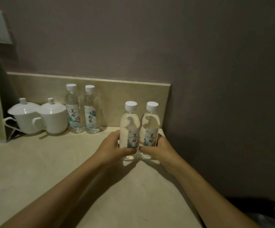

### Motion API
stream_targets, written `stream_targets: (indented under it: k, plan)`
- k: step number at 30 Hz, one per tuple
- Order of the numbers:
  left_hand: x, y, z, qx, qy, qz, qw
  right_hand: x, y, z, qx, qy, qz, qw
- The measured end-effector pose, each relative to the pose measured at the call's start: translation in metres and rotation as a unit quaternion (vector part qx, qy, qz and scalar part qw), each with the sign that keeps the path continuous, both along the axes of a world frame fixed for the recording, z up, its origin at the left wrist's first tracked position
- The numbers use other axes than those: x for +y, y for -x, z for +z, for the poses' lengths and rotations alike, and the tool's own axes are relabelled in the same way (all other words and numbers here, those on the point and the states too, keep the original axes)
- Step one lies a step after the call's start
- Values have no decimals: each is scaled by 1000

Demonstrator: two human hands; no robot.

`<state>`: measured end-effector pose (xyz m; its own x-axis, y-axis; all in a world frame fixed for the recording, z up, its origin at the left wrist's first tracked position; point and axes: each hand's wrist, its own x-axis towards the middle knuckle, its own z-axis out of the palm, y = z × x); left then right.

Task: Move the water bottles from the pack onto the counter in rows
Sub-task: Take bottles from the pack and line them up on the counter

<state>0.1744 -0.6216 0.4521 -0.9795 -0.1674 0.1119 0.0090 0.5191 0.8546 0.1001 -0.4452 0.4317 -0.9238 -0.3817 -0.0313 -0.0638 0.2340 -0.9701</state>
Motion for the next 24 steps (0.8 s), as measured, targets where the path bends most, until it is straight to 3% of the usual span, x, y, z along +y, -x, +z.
stream_targets:
  k: [8, 15, 19, 24]
  plan:
    - [-18, 5, -2, 36, -42, 24, 998, -31, -10, 4, -2, 4, -44, 999]
    - [-17, 3, -3, 93, 24, 127, 987, -40, -16, 3, 79, -83, -82, 990]
    - [-19, -2, -4, 113, 24, 123, 986, -33, -25, 5, 112, -187, -97, 971]
    - [-25, -5, -3, 113, 18, 122, 986, -32, -22, 2, 132, -202, -91, 966]
